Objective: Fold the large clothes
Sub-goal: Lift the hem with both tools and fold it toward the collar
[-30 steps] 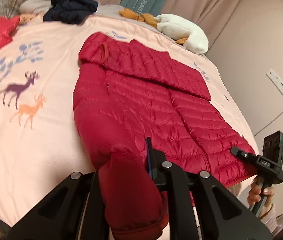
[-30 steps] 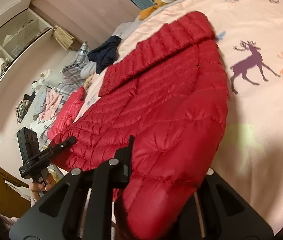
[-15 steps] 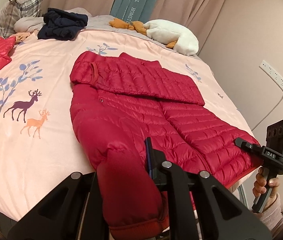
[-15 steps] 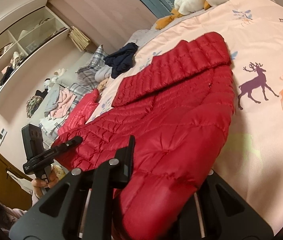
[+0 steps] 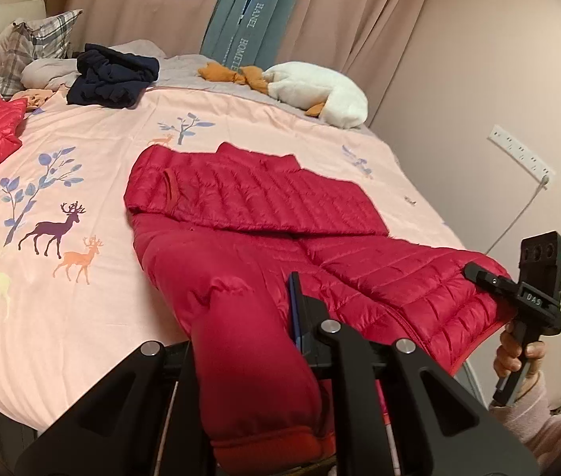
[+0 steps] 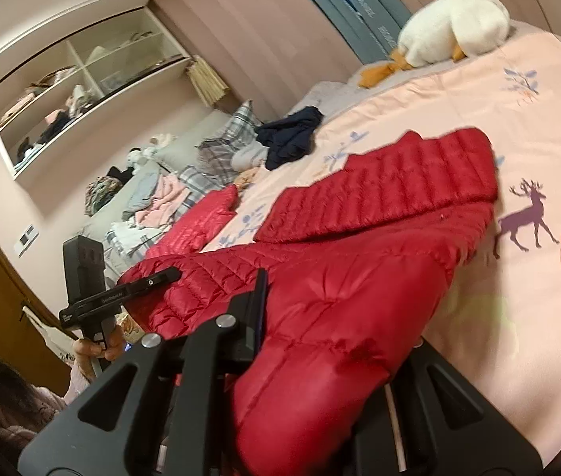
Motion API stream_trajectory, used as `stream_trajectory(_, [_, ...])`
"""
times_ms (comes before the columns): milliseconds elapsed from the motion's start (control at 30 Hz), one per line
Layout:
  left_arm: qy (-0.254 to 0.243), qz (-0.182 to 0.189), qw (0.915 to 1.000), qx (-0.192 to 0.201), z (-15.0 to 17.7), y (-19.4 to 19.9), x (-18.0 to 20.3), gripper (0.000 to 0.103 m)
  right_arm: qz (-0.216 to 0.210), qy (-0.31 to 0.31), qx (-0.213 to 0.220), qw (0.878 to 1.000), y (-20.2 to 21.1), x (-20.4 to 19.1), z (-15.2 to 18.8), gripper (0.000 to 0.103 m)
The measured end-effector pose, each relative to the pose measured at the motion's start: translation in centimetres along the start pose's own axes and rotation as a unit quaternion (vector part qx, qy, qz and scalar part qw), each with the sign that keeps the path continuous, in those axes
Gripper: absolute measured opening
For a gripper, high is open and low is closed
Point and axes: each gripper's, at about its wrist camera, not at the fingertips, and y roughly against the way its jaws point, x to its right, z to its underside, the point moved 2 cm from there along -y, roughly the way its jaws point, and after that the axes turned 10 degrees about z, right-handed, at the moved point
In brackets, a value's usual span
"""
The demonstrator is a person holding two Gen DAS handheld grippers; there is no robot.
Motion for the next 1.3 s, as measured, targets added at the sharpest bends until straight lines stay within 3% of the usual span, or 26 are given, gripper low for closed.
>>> stream_trajectory(433, [-0.03,0.042,0.9972,0.054,-0.6,5.1,1.6,0.012,-0.079,0.036,0.05,0.995,4.8,-3.2,-1.2,0.014])
stream_trajectory(833, [-0.073,0.079,0.9887,0.104,-1.3,9.3,4.2,0.012,-0.13,0.064,0.096,0.985,8.4,-5.4,-1.8,0.015])
stream_trajectory(1033, [-0.069,0.08,0.9888,0.105,-1.6,8.9,3.8,0.012,-0.124,0.048,0.097,0.986,7.8,-4.5,-2.1,0.015])
stream_trajectory(1300, [-0.029,0.053,0.9943,0.088,-1.9,6.4,1.6,0.012,-0.094,0.017,0.081,0.992,5.1,-2.7,-2.6,0.017])
